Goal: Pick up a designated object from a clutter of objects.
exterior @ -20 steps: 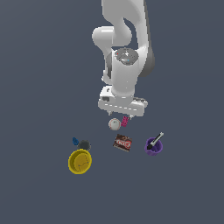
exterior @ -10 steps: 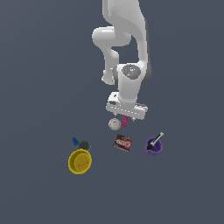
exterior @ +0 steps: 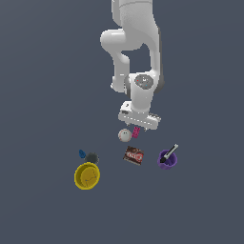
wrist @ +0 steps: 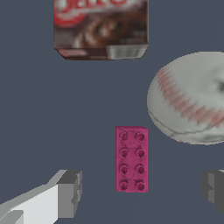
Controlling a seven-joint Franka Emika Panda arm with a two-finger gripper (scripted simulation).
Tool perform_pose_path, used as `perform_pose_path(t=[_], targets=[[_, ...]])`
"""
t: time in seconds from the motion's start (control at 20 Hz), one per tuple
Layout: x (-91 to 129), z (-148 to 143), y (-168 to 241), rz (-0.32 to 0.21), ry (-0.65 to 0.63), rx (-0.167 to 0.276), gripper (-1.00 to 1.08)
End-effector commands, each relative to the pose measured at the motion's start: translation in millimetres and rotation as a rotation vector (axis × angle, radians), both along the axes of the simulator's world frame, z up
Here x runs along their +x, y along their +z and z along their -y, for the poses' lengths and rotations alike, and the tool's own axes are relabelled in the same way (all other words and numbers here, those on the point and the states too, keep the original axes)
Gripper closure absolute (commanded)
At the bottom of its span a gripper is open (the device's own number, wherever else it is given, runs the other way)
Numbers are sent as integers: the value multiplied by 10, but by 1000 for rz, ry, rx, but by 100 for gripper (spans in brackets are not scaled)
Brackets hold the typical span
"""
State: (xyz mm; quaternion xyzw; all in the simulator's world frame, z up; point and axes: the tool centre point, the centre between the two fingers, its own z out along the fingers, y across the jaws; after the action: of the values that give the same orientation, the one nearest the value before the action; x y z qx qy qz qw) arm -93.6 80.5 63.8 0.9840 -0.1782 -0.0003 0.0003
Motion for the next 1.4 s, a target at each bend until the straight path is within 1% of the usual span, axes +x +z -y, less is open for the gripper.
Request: perform_pose_path(t=[0.0, 0.3, 0.8, 1.1, 1.15, 1.35], targets=[[-15, -7, -16, 1, -3, 0, -92], [-11, -3, -68, 0, -1, 0, -92], [-23, -5, -432, 0, -2, 0, -92], [-23, -4, -511, 1, -3, 0, -92], [-23, -4, -511, 1, -3, 0, 108], [-23, -4, -511, 1, -3, 0, 108]])
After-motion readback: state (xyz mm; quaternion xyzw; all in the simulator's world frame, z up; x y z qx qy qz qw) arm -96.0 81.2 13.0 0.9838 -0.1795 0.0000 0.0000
